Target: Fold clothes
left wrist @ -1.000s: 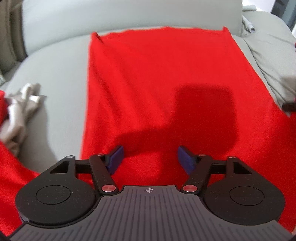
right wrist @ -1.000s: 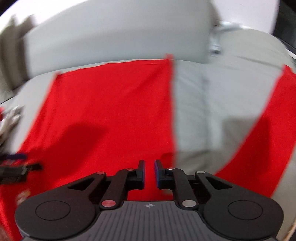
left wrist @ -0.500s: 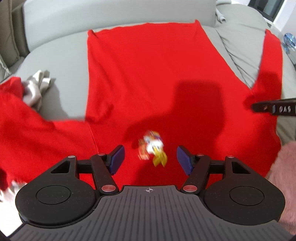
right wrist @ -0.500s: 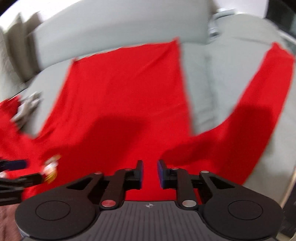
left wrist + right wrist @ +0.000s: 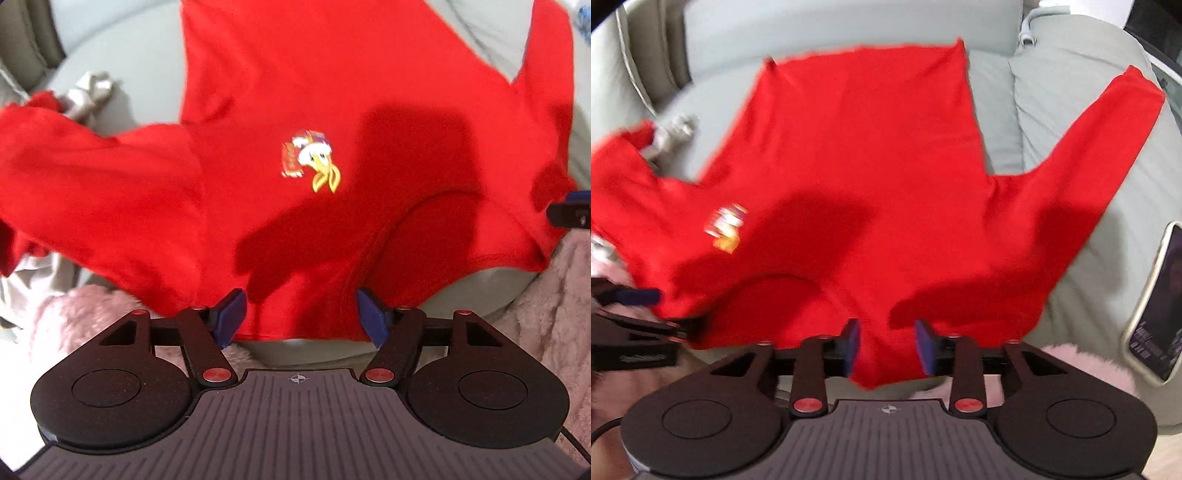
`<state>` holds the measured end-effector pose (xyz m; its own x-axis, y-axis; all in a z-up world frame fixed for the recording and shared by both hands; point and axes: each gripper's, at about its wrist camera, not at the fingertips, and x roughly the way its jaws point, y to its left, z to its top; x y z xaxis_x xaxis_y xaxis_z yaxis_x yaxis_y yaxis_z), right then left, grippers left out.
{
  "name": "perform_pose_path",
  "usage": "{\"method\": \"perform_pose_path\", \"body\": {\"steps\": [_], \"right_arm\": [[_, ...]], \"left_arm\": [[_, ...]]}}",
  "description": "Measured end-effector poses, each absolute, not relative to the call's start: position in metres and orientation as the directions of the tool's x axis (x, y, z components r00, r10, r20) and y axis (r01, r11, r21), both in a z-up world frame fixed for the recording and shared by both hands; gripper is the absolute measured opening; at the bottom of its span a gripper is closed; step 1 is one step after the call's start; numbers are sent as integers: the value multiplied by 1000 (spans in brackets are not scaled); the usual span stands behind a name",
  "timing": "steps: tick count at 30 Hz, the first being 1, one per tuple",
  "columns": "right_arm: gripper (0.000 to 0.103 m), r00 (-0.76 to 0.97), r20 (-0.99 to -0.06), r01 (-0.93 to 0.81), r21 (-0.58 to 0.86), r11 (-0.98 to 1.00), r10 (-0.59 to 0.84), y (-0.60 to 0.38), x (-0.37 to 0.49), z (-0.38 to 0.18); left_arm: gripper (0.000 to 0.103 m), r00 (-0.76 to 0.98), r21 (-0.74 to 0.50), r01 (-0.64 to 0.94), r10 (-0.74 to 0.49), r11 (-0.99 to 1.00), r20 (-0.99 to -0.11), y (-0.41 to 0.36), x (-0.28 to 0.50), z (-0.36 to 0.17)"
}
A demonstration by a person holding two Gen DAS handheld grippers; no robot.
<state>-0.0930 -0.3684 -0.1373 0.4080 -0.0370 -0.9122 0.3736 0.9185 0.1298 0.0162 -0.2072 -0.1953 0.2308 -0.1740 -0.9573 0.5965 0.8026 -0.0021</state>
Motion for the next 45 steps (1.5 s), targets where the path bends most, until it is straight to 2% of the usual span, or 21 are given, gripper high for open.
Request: {"method": "perform_pose_path", "body": {"steps": [5, 7, 8, 9, 16, 19, 21, 26, 33, 34, 36, 37, 41, 43, 44, 45], "right_arm": [[37, 440, -898, 341, 170, 925, 3, -342, -90, -154], [28, 433, -901, 311, 173, 935, 23, -334, -87, -162], [14, 425, -905, 290, 173, 941, 35, -330, -86, -165], [9, 416, -908, 273, 169, 947, 42, -328, -86, -168], [9, 442, -896, 227, 144, 963, 29, -320, -70, -165], [10, 443, -896, 202, 124, 971, 22, -317, -64, -163], [10, 446, -895, 203, 133, 970, 29, -317, -66, -163], [13, 433, -901, 227, 119, 967, 9, -324, -76, -167], [14, 447, -894, 275, 115, 954, -21, -341, -76, -171], [15, 447, -894, 277, 110, 954, -27, -342, -75, -173], [24, 425, -904, 288, 96, 953, -38, -344, -71, -181], [24, 413, -910, 294, 96, 951, -36, -346, -71, -185], [25, 444, -896, 290, 151, 945, 7, -353, -74, -176], [26, 547, -835, 266, 236, 935, 55, -367, -83, -156], [36, 600, -797, 255, 266, 930, 63, -377, -89, -148], [51, 673, -736, 240, 302, 923, 66, -391, -98, -137]], "left_arm": [[72, 314, -51, 537, -255, 842, -914, -195, 12, -179], [72, 325, -68, 518, -270, 853, -906, -194, 14, -178], [73, 324, -74, 508, -270, 858, -907, -194, 18, -179], [73, 322, -79, 499, -269, 863, -908, -194, 22, -180], [76, 322, -48, 534, -256, 844, -911, -205, 24, -191], [77, 300, 7, 558, -194, 830, -934, -209, 26, -210], [84, 296, 18, 544, -172, 839, -940, -205, 26, -218], [88, 260, -41, 474, -184, 880, -948, -192, 35, -225], [88, 316, 33, 505, -149, 863, -937, -198, 20, -225], [88, 320, 39, 507, -146, 861, -936, -199, 19, -225], [88, 330, 48, 511, -145, 858, -933, -200, 17, -225], [88, 344, 62, 520, -143, 852, -928, -200, 13, -225], [88, 349, 69, 525, -141, 848, -926, -200, 13, -225], [88, 344, 61, 520, -144, 852, -928, -199, 14, -225], [88, 342, 57, 517, -145, 854, -929, -198, 15, -226], [88, 340, 54, 514, -146, 856, -929, -198, 16, -226]]}}
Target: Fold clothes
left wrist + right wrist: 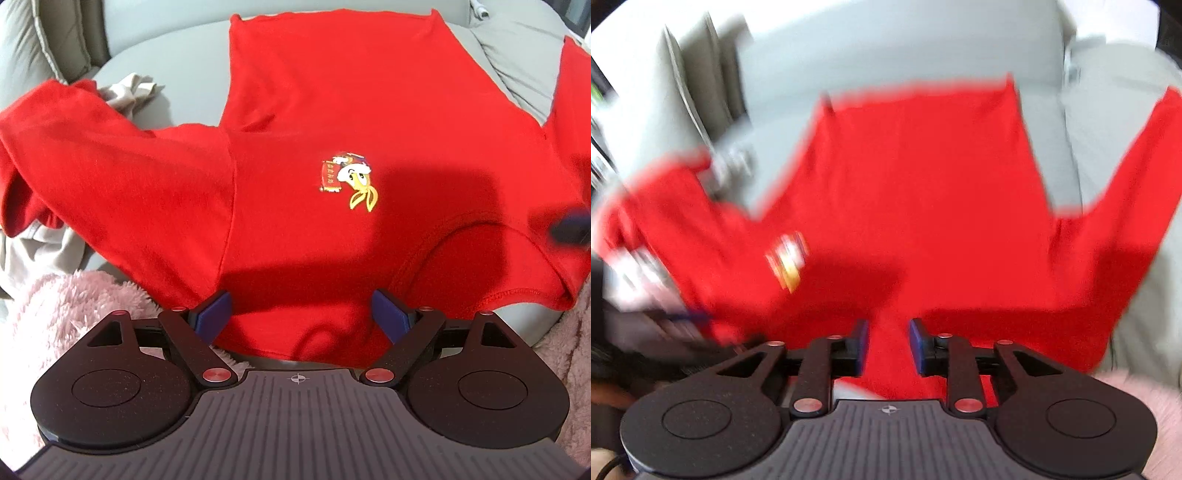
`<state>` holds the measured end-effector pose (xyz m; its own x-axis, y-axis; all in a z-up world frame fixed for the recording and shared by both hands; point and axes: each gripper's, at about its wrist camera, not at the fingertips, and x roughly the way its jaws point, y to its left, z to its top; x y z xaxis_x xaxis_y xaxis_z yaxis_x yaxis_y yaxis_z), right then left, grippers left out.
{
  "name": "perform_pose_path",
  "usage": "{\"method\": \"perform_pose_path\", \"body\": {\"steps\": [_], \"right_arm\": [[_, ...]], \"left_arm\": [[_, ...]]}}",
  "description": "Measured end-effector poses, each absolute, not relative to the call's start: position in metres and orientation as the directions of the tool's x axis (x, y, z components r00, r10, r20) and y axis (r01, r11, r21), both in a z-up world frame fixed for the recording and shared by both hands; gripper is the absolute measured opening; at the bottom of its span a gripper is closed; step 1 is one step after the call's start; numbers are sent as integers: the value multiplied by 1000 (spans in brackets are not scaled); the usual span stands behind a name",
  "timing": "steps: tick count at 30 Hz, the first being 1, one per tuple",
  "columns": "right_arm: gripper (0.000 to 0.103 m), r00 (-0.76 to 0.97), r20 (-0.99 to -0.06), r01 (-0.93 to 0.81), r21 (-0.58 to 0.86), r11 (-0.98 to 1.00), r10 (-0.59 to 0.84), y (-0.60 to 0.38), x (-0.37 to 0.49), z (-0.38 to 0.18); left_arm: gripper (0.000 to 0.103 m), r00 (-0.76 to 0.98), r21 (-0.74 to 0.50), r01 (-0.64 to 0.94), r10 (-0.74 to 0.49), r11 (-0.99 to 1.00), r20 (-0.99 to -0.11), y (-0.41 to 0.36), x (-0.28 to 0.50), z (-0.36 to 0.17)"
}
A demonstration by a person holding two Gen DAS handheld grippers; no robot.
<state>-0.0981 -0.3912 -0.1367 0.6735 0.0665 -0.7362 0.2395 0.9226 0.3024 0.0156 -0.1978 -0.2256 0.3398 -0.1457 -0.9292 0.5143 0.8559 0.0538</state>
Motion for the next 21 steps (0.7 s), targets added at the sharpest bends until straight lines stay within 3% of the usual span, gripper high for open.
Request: {"method": "perform_pose_path", "body": {"steps": [2, 3, 4, 9, 15, 21], "right_arm": [[64, 806, -590, 207, 363, 909, 52, -423, -118, -114], [75, 862, -507, 208, 374, 904, 11, -446, -130, -105], [79, 890, -456, 215, 381, 899, -20, -466, -138, -100], [81, 936, -320, 287, 450, 846, -148, -568, -178, -100], [82, 916, -282, 399, 570, 719, -284, -641, -215, -148], [82, 903, -321, 425, 565, 707, -287, -658, -209, -182]], "left_arm": [[88, 339, 54, 513, -145, 857, -930, -198, 16, -226], [88, 340, 56, 513, -143, 857, -929, -198, 16, -226], [88, 343, 62, 514, -138, 856, -929, -199, 16, -226], [90, 348, 77, 503, -120, 861, -930, -201, 15, -227], [92, 335, 71, 471, -104, 879, -936, -200, 18, -227], [94, 339, 92, 470, -83, 878, -937, -203, 18, -228]]}}
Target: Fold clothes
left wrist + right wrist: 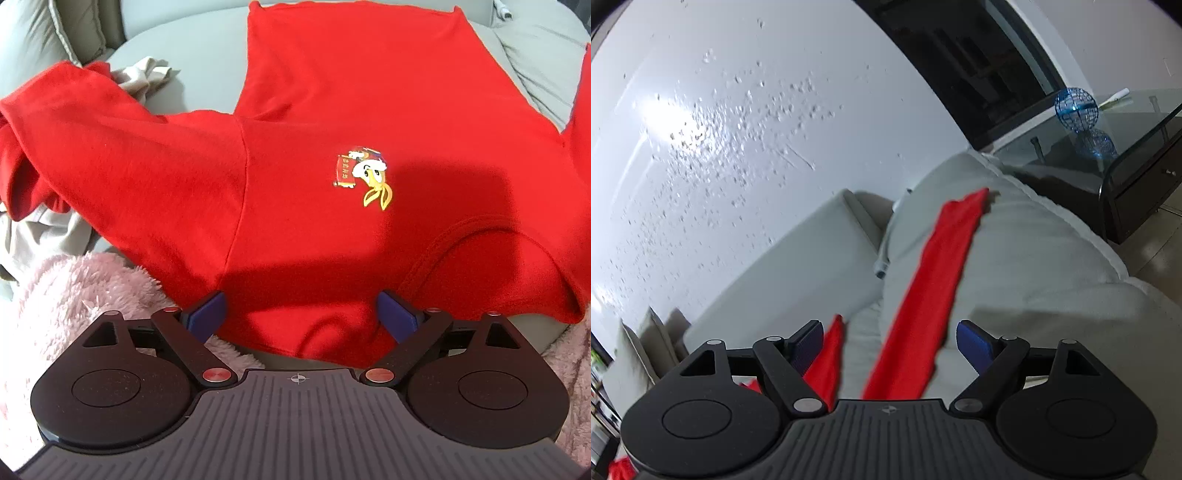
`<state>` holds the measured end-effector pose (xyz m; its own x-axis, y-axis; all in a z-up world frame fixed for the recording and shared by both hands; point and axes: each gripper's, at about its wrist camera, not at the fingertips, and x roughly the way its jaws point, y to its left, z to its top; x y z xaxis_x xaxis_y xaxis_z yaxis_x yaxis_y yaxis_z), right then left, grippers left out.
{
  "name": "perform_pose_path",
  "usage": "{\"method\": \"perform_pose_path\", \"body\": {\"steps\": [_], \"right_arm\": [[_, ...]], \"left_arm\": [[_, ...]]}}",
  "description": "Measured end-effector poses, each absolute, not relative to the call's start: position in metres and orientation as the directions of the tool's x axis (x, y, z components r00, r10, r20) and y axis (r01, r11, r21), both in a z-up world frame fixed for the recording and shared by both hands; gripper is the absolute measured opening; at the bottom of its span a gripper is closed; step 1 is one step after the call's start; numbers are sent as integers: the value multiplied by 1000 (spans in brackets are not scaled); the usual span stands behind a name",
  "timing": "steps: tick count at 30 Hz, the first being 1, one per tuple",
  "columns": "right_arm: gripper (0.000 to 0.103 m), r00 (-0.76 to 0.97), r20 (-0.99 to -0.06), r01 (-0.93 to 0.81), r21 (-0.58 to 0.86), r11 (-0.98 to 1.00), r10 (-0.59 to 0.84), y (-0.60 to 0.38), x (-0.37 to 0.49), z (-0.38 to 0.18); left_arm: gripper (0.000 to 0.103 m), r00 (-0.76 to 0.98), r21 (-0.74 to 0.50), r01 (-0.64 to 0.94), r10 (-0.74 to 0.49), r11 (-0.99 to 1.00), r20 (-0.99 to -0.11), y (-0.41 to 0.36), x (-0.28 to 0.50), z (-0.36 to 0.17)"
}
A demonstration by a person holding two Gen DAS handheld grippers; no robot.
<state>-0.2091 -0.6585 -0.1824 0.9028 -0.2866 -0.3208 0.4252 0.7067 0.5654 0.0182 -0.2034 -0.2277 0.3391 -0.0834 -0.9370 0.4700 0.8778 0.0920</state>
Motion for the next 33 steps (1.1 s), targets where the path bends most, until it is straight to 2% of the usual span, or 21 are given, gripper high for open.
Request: {"method": "perform_pose_path", "body": {"steps": [4, 9, 12, 14, 16, 18, 21, 23, 25, 27, 30, 31, 33], "right_arm": [[82, 884, -345, 459, 523, 718, -315, -673, -196, -185], [82, 863, -282, 505, 475, 721, -420, -697, -187, -138], [82, 887, -239, 462, 491, 739, -396, -684, -188, -105], [84, 904, -243, 427, 494, 758, -351, -661, -186, -90], [86, 917, -286, 391, 500, 773, -279, -625, -181, -77], [89, 914, -370, 352, 516, 781, -167, -573, -170, -70], [89, 886, -464, 292, 578, 762, 13, -502, -150, -82], [88, 845, -530, 301, 580, 757, 70, -466, -136, -95], [80, 767, -638, 360, 505, 784, 59, -422, -118, -113], [70, 672, -740, 435, 410, 802, 14, -391, -105, -130], [58, 599, -800, 465, 392, 793, 44, -366, -100, -151], [57, 579, -814, 465, 372, 804, 42, -361, -98, -154], [52, 532, -847, 447, 277, 851, -3, -348, -94, -158]], "left_arm": [[95, 339, 92, 469, -82, 878, -937, -203, 18, -228], [95, 339, 91, 463, -81, 882, -937, -203, 18, -228], [95, 343, 88, 459, -85, 884, -936, -203, 17, -228], [95, 346, 84, 458, -90, 885, -934, -202, 16, -228], [95, 348, 80, 460, -96, 884, -933, -201, 16, -228], [95, 350, 77, 463, -103, 883, -931, -199, 16, -228], [95, 360, 78, 473, -112, 878, -926, -198, 14, -227], [92, 369, 81, 485, -120, 871, -922, -198, 12, -224], [85, 392, 68, 506, -159, 860, -906, -195, 6, -215], [85, 419, 44, 525, -213, 850, -883, -191, 0, -205], [85, 457, -15, 545, -312, 838, -833, -179, -8, -189], [85, 463, -40, 541, -337, 840, -820, -173, -9, -186], [85, 454, -73, 515, -344, 854, -822, -167, -6, -188]]}}
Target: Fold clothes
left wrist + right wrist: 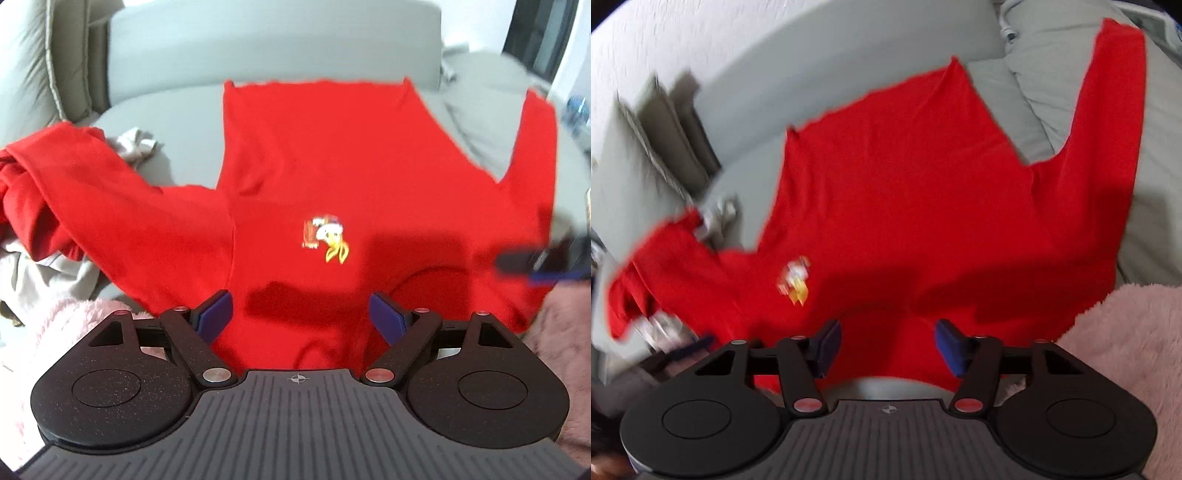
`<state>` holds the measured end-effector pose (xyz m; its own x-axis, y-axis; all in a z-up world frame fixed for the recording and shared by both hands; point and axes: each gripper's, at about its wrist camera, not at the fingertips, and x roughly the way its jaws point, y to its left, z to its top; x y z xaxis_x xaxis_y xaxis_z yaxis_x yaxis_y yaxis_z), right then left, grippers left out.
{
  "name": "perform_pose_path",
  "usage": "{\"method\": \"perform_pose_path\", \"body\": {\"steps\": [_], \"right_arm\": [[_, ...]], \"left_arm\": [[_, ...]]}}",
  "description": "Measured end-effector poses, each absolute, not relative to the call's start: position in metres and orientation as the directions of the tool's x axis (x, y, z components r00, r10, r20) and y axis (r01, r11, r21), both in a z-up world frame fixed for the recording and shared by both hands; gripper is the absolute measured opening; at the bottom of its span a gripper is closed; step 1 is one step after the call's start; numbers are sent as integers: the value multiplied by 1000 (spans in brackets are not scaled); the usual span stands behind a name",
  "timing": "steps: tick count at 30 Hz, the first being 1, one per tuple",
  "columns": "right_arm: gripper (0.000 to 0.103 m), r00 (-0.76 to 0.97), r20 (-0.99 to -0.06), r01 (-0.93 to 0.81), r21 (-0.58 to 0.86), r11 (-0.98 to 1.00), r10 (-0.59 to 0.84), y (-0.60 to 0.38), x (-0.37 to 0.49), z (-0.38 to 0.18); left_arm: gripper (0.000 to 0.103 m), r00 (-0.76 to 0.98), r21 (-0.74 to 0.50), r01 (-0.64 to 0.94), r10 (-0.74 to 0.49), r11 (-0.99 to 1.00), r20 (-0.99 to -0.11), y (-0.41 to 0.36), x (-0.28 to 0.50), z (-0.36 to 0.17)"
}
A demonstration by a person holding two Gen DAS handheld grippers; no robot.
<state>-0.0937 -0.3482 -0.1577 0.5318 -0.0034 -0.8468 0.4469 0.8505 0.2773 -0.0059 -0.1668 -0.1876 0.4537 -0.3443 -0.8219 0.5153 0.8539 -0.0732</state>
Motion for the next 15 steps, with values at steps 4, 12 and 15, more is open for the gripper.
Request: {"method": "perform_pose_path", "body": {"steps": [4, 12, 15], "right_arm": [[45, 502, -863, 412, 175, 894, -62, -336, -92, -155], [34, 443, -892, 367, 89, 926, -90, -341, -67, -176], [34, 432, -896, 343, 54, 938, -107, -334, -65, -184]], "left_arm": [[82, 429, -108, 449, -319, 887, -845, -163, 5, -194], [74, 388, -60, 504, -288, 861, -875, -188, 17, -213], [75, 331, -25, 544, -242, 839, -912, -196, 16, -226]]}}
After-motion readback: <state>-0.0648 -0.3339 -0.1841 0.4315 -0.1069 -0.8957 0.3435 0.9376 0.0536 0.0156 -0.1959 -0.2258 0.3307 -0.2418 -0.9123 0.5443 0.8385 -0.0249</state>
